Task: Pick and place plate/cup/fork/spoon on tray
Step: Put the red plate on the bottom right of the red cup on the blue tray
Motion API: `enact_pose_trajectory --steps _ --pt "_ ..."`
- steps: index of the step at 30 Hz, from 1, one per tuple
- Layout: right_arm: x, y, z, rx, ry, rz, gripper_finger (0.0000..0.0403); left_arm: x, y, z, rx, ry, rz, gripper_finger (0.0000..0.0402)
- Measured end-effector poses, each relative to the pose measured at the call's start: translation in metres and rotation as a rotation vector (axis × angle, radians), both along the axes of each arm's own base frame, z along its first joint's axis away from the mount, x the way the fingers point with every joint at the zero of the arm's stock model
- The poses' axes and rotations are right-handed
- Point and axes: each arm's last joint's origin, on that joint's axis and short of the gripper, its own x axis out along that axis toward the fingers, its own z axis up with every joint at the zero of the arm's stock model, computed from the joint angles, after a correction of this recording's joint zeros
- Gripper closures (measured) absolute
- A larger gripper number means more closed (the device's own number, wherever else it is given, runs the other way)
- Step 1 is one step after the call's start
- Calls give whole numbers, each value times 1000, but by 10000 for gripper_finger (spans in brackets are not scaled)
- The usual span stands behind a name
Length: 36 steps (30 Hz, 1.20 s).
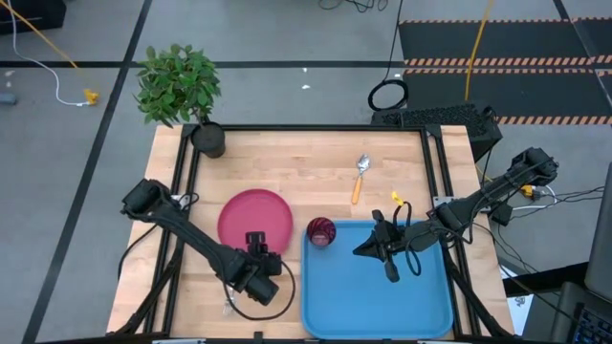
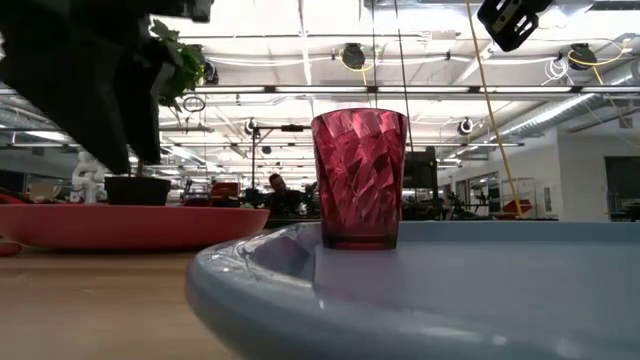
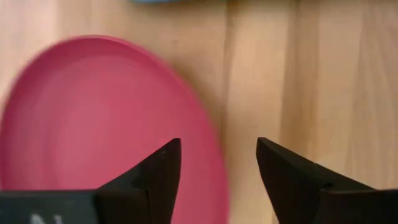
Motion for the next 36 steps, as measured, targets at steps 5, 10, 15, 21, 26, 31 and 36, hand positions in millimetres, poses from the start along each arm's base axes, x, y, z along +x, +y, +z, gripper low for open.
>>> enact_pose_trajectory --steps 5,10,15,21,26,31,36 --pt "0 0 0 -6 -1 2 403 -3 7 -18 -11 -4 38 168" --pt "1 -3 0 -29 -7 -1 403 -6 11 -28 -19 -10 64 189" --pt "4 -9 0 -50 -12 -20 403 -8 13 -35 -28 -8 51 248" --pt "6 -12 0 -50 -11 -36 403 -7 20 -49 -69 -12 11 328" --pt "6 -12 0 -59 -14 -32 403 -7 22 -42 -62 5 -4 388" --pt "8 -14 2 -103 -41 -21 403 -10 23 -18 -69 8 -42 385" --pt "11 -18 6 -90 -79 -47 403 -20 32 16 -24 -29 -49 394"
